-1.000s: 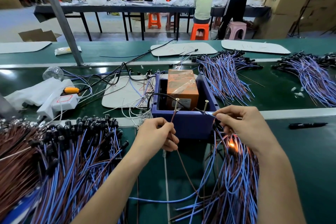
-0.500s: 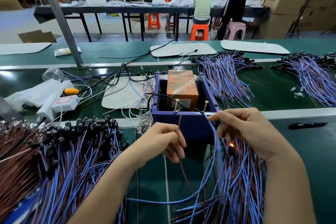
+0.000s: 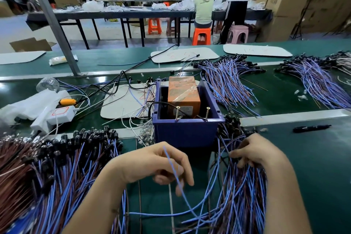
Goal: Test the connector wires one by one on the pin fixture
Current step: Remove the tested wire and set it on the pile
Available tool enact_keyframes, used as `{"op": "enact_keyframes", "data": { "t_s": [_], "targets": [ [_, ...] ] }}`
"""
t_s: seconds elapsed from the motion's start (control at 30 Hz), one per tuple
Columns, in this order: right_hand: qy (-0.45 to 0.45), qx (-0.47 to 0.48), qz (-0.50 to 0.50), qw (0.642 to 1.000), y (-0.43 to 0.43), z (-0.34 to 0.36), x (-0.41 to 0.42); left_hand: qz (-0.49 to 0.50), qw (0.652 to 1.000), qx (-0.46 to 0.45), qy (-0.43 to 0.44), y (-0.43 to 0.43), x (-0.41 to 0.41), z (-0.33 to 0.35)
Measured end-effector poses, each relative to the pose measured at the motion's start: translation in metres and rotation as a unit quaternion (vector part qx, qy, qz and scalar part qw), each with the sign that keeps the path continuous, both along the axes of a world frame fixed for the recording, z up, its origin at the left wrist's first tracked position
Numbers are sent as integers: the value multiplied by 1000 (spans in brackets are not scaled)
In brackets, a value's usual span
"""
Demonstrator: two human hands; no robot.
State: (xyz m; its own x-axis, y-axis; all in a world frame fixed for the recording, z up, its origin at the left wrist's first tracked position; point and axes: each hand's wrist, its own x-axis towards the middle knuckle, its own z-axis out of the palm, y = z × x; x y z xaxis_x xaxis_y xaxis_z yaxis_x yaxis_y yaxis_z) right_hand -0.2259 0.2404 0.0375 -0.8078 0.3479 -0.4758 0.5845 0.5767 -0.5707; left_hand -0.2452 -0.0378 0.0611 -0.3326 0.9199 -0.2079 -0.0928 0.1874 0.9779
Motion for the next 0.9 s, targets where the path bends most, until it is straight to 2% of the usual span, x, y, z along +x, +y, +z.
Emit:
{"op": "enact_keyframes", "data": {
  "t_s": [0.07, 0.1, 0.17, 0.2, 0.23, 0.3, 0.4, 0.6, 0.77, 0.83, 0.9],
  "targets": [
    [-1, 11, 13, 1000, -4, -4, -3, 86, 980, -123, 127, -10, -7, -2],
    [2, 14, 20, 1000, -5, -5, -3, 154, 942, -202, 218, -19, -13, -3],
    [21, 6, 27, 999, -4, -5, -3, 275, 808, -351, 386, -41, -25, -6],
    [41, 0, 21, 999, -2, -3, -4, 304, 749, -408, 424, -51, -29, -8],
    [75, -3, 4, 997, 0, -3, -4, 308, 719, -451, 430, -60, -33, -11],
    [167, 7, -52, 985, 5, 0, -5, 273, 718, -509, 389, -70, -38, -17],
    [262, -31, -107, 959, 4, 7, -2, 234, 724, -533, 371, -69, -38, -26],
    [304, -87, -104, 943, 1, 17, 3, 238, 716, -533, 384, -65, -39, -30],
    [329, -127, -87, 932, -2, 22, 5, 217, 671, -571, 421, -58, -35, -28],
    [339, -148, -79, 926, -8, 29, 6, 274, 679, -515, 446, -53, -35, -21],
    [339, -230, -58, 911, -20, 41, 10, 410, 723, -356, 427, -46, -31, -7]
  ]
}}
